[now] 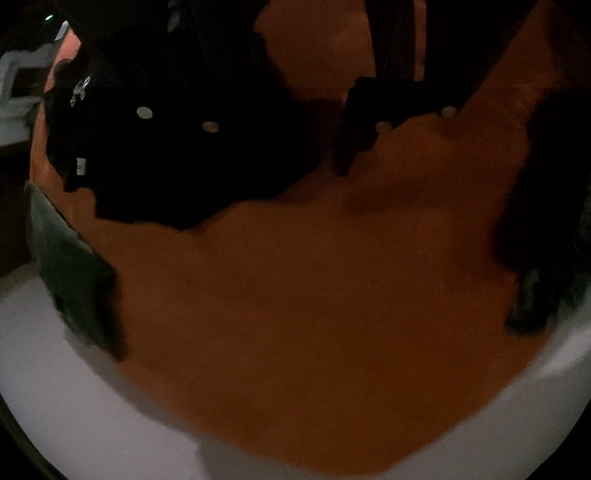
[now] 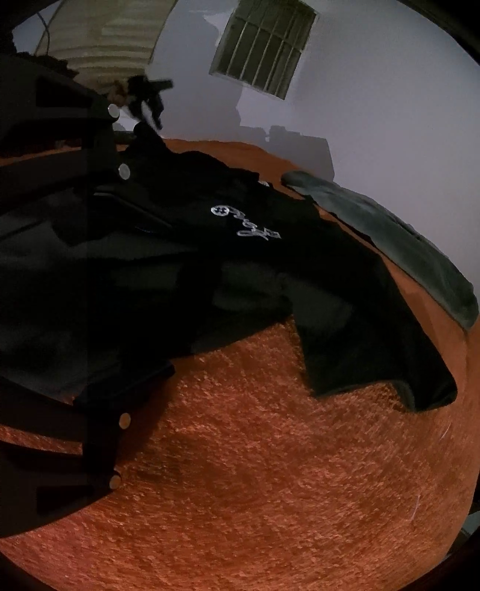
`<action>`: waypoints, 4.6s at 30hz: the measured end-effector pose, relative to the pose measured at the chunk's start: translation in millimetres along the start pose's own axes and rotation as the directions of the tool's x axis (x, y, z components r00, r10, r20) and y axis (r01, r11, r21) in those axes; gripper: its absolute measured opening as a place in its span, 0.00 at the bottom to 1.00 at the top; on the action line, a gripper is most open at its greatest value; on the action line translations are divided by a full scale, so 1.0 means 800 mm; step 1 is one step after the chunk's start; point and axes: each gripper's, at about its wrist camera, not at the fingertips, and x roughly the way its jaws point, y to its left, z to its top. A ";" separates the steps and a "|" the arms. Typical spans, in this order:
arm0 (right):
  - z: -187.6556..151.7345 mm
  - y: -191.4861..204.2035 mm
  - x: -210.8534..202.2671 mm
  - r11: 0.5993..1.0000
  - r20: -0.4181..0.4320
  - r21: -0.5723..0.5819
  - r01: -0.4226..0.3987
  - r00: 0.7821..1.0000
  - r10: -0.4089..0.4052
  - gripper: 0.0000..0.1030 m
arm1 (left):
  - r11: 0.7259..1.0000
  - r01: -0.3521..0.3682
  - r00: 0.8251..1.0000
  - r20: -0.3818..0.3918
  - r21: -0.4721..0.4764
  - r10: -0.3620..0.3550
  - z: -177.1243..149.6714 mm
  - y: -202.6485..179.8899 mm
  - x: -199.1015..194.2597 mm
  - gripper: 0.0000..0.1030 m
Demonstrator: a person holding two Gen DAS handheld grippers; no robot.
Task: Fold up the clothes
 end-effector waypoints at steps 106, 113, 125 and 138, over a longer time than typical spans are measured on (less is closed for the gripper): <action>-0.077 0.033 -0.033 0.999 -0.073 -0.040 0.008 0.997 -0.011 0.70 | 0.944 0.236 0.965 0.173 -0.232 -0.198 -0.040 0.120 0.030 0.09; -0.082 0.046 -0.025 0.997 -0.081 -0.076 0.000 0.997 -0.007 0.70 | 0.925 0.273 0.960 0.135 -0.263 -0.245 -0.042 0.141 0.023 0.39; -0.087 0.043 -0.019 0.998 -0.096 -0.067 0.005 0.995 -0.011 0.70 | 0.978 0.150 0.969 0.220 -0.145 -0.115 -0.021 0.095 0.046 0.50; -0.087 0.023 -0.032 0.999 -0.087 -0.031 0.011 0.996 -0.014 0.70 | 0.922 0.317 0.946 0.151 -0.225 -0.288 -0.023 0.131 0.043 0.29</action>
